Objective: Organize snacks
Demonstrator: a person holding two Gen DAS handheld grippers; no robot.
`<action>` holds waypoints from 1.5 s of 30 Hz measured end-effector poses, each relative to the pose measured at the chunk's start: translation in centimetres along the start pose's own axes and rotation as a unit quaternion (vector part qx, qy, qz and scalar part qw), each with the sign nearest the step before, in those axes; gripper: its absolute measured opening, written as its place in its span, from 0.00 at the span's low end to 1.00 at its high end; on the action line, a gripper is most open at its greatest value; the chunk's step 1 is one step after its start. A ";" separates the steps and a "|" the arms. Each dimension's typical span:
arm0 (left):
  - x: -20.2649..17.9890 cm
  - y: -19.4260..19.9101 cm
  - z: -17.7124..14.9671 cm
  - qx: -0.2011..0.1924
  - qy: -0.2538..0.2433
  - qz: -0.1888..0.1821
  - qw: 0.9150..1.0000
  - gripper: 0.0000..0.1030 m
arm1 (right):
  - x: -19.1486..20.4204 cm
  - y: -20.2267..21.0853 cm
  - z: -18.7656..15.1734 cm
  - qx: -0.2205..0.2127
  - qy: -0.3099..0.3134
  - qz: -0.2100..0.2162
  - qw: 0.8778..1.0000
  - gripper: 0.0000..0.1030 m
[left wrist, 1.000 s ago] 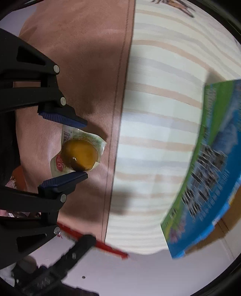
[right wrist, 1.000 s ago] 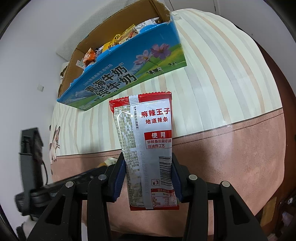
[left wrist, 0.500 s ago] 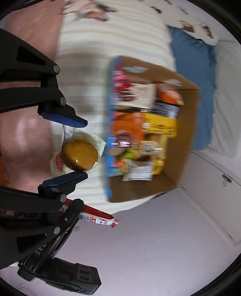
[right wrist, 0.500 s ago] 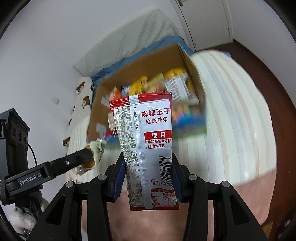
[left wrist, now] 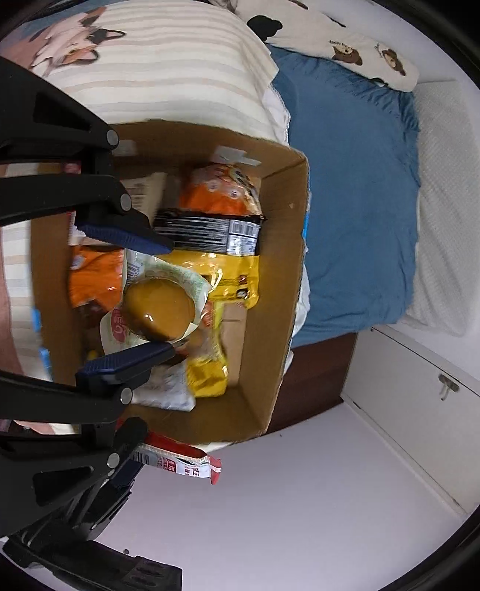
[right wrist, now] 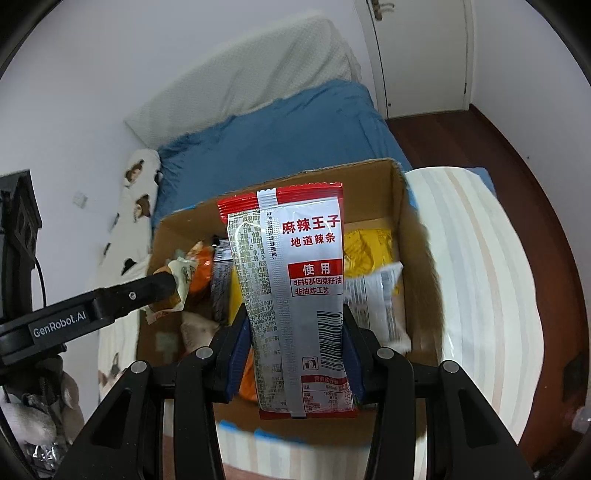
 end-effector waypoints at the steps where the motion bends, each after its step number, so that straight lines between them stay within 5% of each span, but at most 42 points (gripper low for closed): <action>1: 0.3 -0.9 0.5 0.007 0.002 0.001 1.000 0.45 | 0.0 -0.7 0.4 0.005 -0.002 -0.003 1.000 0.46; 8: 2.5 -7.1 1.7 0.078 0.005 0.029 0.996 0.48 | -0.5 -7.6 1.9 0.086 -0.002 -0.029 0.996 0.52; 10: 3.1 -8.4 1.4 0.099 0.012 0.028 0.995 0.48 | -1.0 -8.7 2.1 0.093 -0.004 -0.041 0.995 0.81; 12: 3.4 -8.8 1.1 0.099 0.005 0.035 0.994 0.49 | -1.3 -9.4 2.2 0.096 -0.002 -0.052 0.994 0.88; 13: 3.5 -8.9 1.0 0.095 -0.002 0.041 0.995 0.53 | -1.6 -9.7 2.3 0.098 -0.004 -0.052 0.994 0.89; 15: 3.6 -8.7 0.8 0.091 -0.011 0.049 0.995 0.82 | -1.9 -10.1 2.3 0.103 -0.007 -0.058 0.993 0.94; 19: 4.0 -8.1 0.5 0.082 -0.021 0.068 0.994 0.89 | -2.0 -10.3 2.5 0.103 -0.004 -0.066 0.992 0.94; 37: 3.9 -4.5 -2.1 0.049 -0.029 0.097 0.994 0.90 | -1.7 -6.9 0.2 0.088 0.006 -0.086 0.992 0.96; 45: 3.0 0.2 -3.6 -0.009 -0.038 0.113 0.993 0.90 | -0.8 -3.0 -1.3 0.053 0.027 -0.085 0.995 0.96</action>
Point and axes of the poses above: each gripper's, at about its wrist camera, not at the fingertips, and y roughly against the way its jaws point, x to its left, z to its top, the point moved 5 cm from there along -y, roughly the way its jaws point, and after that the axes turned 1 degree about -y, right-handed, at the moved point
